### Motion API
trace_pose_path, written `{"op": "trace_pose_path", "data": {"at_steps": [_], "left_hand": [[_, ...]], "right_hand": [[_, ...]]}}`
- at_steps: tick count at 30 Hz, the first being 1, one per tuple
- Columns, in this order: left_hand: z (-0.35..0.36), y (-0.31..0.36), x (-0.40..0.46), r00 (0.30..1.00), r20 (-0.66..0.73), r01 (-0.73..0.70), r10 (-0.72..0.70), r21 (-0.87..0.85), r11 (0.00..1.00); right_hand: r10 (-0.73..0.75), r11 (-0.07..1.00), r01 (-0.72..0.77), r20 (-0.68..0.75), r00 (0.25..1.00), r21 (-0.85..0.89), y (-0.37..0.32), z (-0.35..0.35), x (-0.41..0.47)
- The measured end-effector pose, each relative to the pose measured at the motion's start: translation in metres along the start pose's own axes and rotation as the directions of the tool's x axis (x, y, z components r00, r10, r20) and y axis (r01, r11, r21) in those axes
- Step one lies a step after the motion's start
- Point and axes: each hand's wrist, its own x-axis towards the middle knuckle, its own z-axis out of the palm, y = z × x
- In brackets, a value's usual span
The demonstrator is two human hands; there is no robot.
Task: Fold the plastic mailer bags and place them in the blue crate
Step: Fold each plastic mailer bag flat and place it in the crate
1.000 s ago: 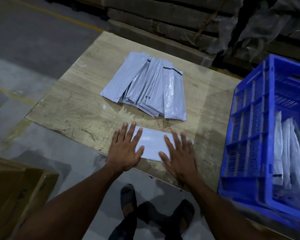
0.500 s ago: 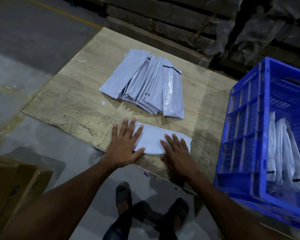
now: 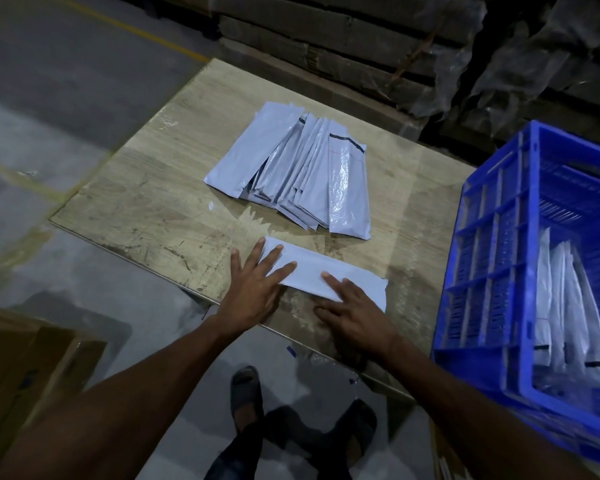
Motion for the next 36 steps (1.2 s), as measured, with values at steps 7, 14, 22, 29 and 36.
{"op": "trace_pose_path", "data": {"at_steps": [7,14,22,29,36], "left_hand": [[0.003,0.006,-0.004,0.956,-0.153,0.234,-0.250,-0.113,0.966],[0.009,0.010,-0.004,0.950,-0.102,0.302,-0.294,0.066,0.951],[0.007,0.010,-0.002,0.958,-0.048,0.286,-0.282,0.143,0.948],[0.006,0.009,-0.003,0.969,-0.009,0.246,-0.247,0.128,0.961],[0.005,0.002,-0.006,0.997,0.056,0.031,-0.043,0.207,0.978]], "right_hand": [[0.142,0.982,-0.136,-0.031,0.989,0.132,0.016,-0.032,0.004],[0.204,0.909,-0.167,-0.059,0.977,0.381,-0.004,-0.050,0.000],[0.251,0.968,-0.245,0.250,0.935,-0.058,0.033,-0.030,0.011],[0.415,0.908,-0.415,0.273,0.868,-0.058,0.004,0.005,0.025],[0.234,0.932,-0.272,0.177,0.956,0.241,-0.010,0.013,0.026]]}}
